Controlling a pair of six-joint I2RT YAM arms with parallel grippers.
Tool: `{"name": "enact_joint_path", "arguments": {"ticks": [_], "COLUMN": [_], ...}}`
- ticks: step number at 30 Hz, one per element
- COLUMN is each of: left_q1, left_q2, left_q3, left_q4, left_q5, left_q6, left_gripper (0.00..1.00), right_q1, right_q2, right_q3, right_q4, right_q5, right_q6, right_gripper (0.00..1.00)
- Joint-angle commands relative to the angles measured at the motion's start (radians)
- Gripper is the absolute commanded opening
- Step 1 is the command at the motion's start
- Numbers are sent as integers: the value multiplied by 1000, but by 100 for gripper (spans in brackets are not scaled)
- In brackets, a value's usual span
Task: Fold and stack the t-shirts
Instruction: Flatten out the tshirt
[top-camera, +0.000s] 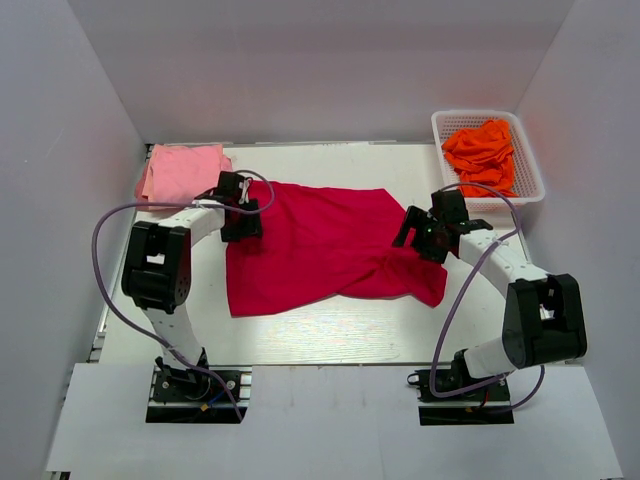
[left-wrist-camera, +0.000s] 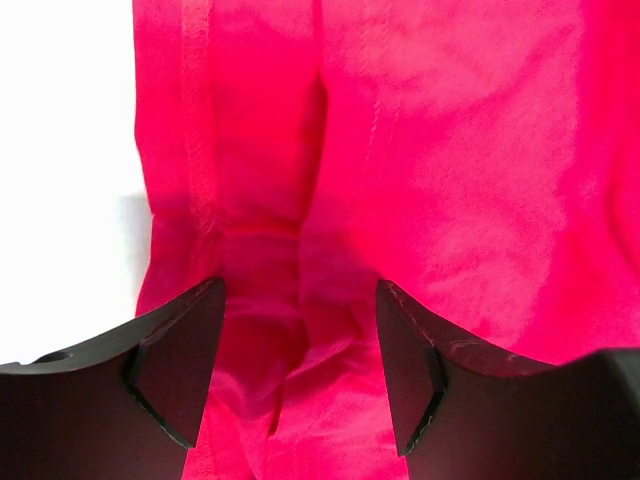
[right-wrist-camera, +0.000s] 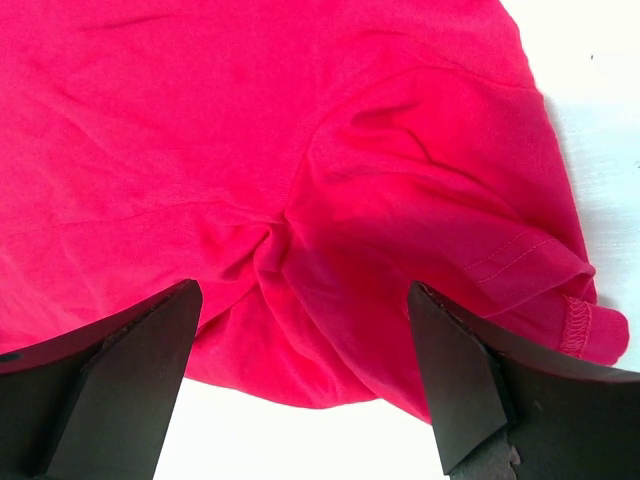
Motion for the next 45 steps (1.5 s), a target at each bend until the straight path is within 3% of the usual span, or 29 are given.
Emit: {"name": "enact_joint_path", "arguments": {"ticks": [1,13,18,22,26,30,32,34,36,45], "left_q1": [4,4,4,4,4,4,4,4,4,4], "left_q2": [-66,-129,-117,-106,-116,-152,-161,-175,-189,-256], "left_q3": [-25,-104,-176,-155,-155,-164,-152,-152,-152,-184], "left_q4": [25,112,218,199,209,204,184,184,184,232], "left_q5": [9,124,247,247,247,214,181,168,157,167], "left_q6": [1,23,32,41,27,8,7,7,-3,-3], "left_gripper": [72,65,62,59,48,48,38,23,0,0], "right_q1": [-1,-2,-1,-3,-1,-2,-1,1,-4,-4], "right_q2": [20,30,30,24,27,30,29,27,30,24], "right_q3": [19,5,5,2,4,2,-1,4,8,65], "right_q4": [-14,-8,-14,-14,-11,-4,-4,-2,-7,-82], "right_q5": [-2,-3,6,12,1,-9,-9,-8,-6,76], "right_q6": [-10,-10,-21,-23,-26,-23,-23,-26,-24,-30], "right_gripper": [89,89,89,89,89,89,89,89,89,89]}}
